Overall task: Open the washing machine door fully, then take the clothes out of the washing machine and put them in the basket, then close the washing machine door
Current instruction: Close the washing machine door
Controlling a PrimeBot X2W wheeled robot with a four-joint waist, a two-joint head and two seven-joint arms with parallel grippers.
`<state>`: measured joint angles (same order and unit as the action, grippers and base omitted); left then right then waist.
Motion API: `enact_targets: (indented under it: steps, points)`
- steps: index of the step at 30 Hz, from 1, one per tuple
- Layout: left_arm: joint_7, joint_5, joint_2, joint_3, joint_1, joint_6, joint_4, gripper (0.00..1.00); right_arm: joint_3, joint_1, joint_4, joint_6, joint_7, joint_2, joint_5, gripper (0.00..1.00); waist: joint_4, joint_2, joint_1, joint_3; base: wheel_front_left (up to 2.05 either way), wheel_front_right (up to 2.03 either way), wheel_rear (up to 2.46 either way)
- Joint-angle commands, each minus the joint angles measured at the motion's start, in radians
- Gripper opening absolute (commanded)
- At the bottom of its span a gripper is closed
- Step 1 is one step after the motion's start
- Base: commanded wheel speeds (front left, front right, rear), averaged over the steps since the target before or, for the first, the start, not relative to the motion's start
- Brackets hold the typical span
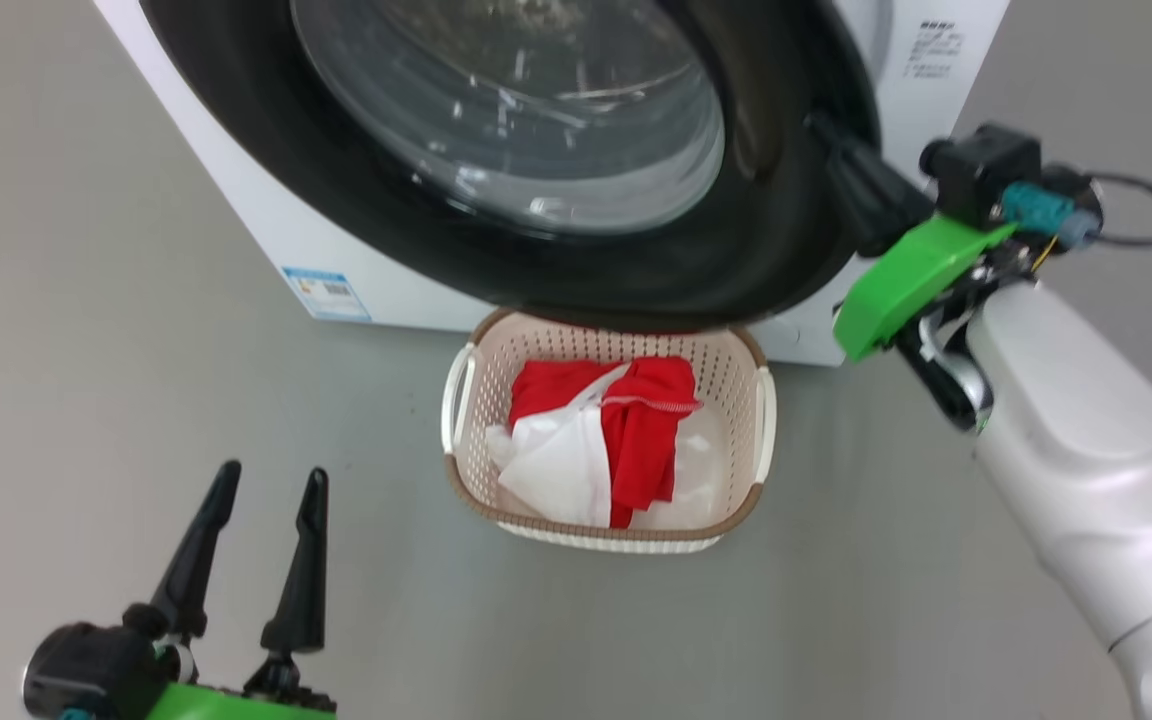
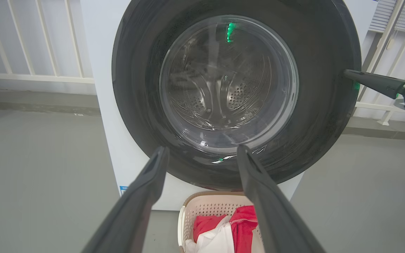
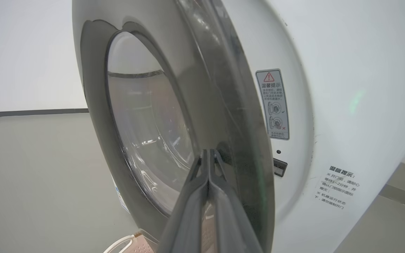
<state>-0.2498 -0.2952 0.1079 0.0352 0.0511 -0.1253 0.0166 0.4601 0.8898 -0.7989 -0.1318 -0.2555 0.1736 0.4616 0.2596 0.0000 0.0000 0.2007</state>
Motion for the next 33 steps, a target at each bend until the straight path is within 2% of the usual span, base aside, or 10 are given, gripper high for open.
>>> enact_targets:
  steps: [1,15,20,24,33]
  points:
    - [-0.012,-0.006,0.008,-0.031,0.037,-0.005,-0.03,1.0,0.005,0.032,0.013,0.001,-0.006,0.001,-0.008,0.0,0.012,0.0,0.0,0.043,0.0,0.0,0.0]
    - [-0.012,-0.022,0.011,-0.006,0.126,-0.005,-0.03,1.0,0.004,0.241,-0.088,0.001,-0.006,0.027,0.039,0.0,0.037,0.0,0.0,0.164,0.0,0.0,0.0]
    - [-0.012,-0.026,0.018,-0.004,0.145,-0.005,-0.023,1.0,-0.076,0.297,-0.105,0.001,-0.006,0.026,-0.02,0.0,0.042,0.0,0.0,0.188,0.0,0.0,0.0]
    - [-0.012,-0.03,0.02,-0.002,0.154,-0.005,-0.016,1.0,-0.116,0.298,-0.115,0.001,-0.006,-0.004,-0.073,0.0,0.04,0.0,0.0,0.188,0.0,0.0,0.0]
    - [-0.012,-0.057,0.024,-0.019,0.149,-0.005,0.011,1.0,-0.106,0.199,-0.054,0.001,-0.006,-0.054,-0.099,0.0,0.001,0.0,0.0,0.139,0.0,0.0,0.0]
